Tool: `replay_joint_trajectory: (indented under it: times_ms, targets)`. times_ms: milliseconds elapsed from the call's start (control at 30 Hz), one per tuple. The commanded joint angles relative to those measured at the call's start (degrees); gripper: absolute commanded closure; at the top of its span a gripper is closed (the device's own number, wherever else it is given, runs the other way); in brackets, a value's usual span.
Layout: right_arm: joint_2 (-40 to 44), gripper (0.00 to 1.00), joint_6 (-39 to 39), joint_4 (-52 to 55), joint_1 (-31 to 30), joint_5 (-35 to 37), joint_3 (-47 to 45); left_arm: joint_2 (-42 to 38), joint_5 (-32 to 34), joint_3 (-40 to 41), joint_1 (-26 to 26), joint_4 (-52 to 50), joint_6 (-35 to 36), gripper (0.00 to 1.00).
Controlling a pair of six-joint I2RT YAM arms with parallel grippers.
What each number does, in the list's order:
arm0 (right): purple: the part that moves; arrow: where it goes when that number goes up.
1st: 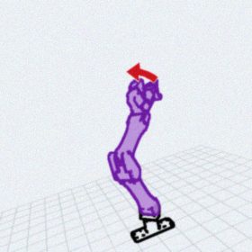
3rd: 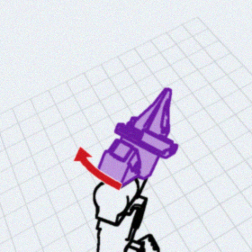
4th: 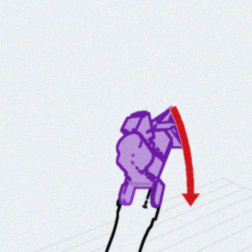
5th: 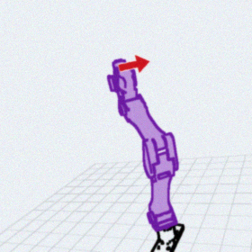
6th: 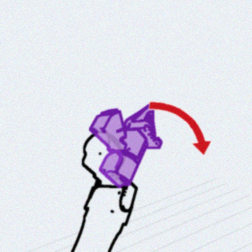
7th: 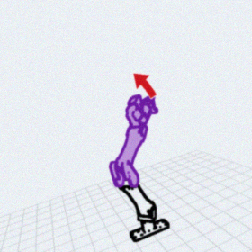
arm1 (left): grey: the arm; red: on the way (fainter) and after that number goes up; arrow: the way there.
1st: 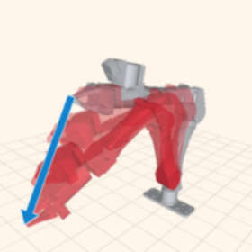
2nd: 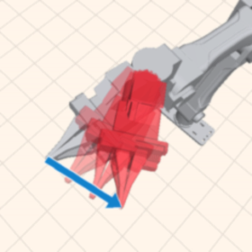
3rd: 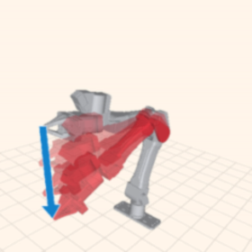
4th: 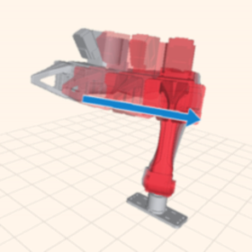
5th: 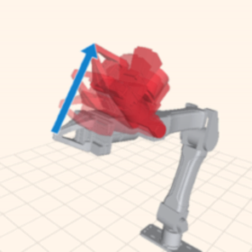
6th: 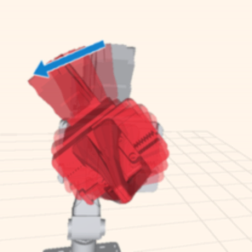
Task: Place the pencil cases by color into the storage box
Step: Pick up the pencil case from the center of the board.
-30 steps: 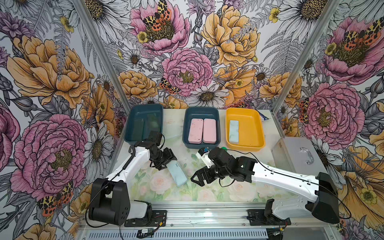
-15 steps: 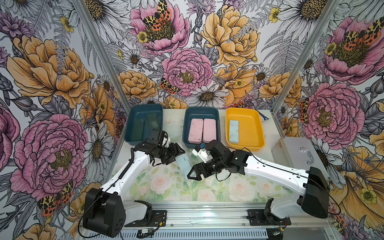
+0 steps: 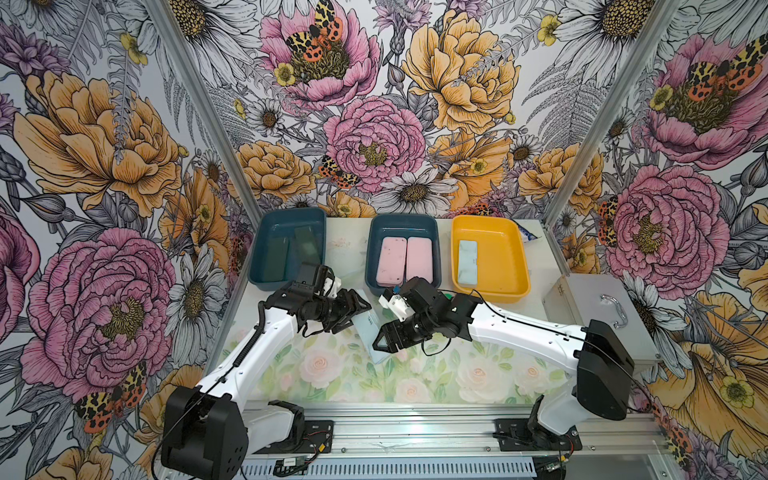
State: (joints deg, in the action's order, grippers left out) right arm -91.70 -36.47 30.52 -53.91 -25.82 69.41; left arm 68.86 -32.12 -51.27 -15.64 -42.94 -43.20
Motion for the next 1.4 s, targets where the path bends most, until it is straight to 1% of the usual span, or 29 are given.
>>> replay_joint_trajectory:
  times_ms: [0,167,300,600,733,767,900,1000,1067,1100,1267,1367]
  targets:
    - [-1.56,0.38,0.82,-1.04,0.29,-0.79,2.98,-1.93,-2.22,0.99,-0.53,1.98,-0.1,0.35]
    - [-2.96,0.49,0.76,-1.16,0.25,-2.29,3.37,-2.38,-2.21,1.43,-0.53,2.05,-0.21,0.35]
    - [-3.46,0.52,1.05,-1.11,0.22,-3.52,3.27,-2.57,-2.4,1.53,-0.53,2.33,-0.39,0.35]
    - [-4.45,0.68,1.45,-1.13,0.19,-5.18,3.55,-2.9,-2.79,1.86,-0.53,2.68,-0.74,0.35]
    - [-4.64,0.71,1.53,-1.16,0.07,-5.42,3.78,-2.81,-2.81,2.08,-0.53,2.76,-0.57,0.35]
    - [-4.79,0.73,1.64,-1.14,0.21,-5.64,3.85,-2.75,-2.9,2.21,-0.49,2.76,-0.53,0.34]
    - [-5.06,0.77,1.75,-1.1,0.09,-6.26,4.35,-2.6,-3.3,2.81,-0.53,2.94,-0.14,0.27]
    - [-5.14,0.79,1.83,-1.13,0.02,-6.45,4.42,-2.87,-3.91,2.84,-0.32,3.08,0.56,0.16]
    - [-5.08,0.8,1.92,-1.16,-0.25,-6.6,4.42,-3.14,-3.67,3.08,0.03,3.04,0.41,0.05]
    - [-5.08,0.8,1.98,-1.15,-0.37,-6.8,4.44,-3.31,-3.54,3.22,0.24,3.04,0.35,0.01]
    - [-4.89,0.81,1.93,-1.08,-0.93,-7.29,3.9,-4.46,-2.62,4.46,2.23,3.09,-0.07,0.01]
    - [-4.36,0.81,1.67,-1.05,-1.12,-7.24,2.96,-5.07,-2.14,4.9,5.71,3.12,-0.09,0.01]
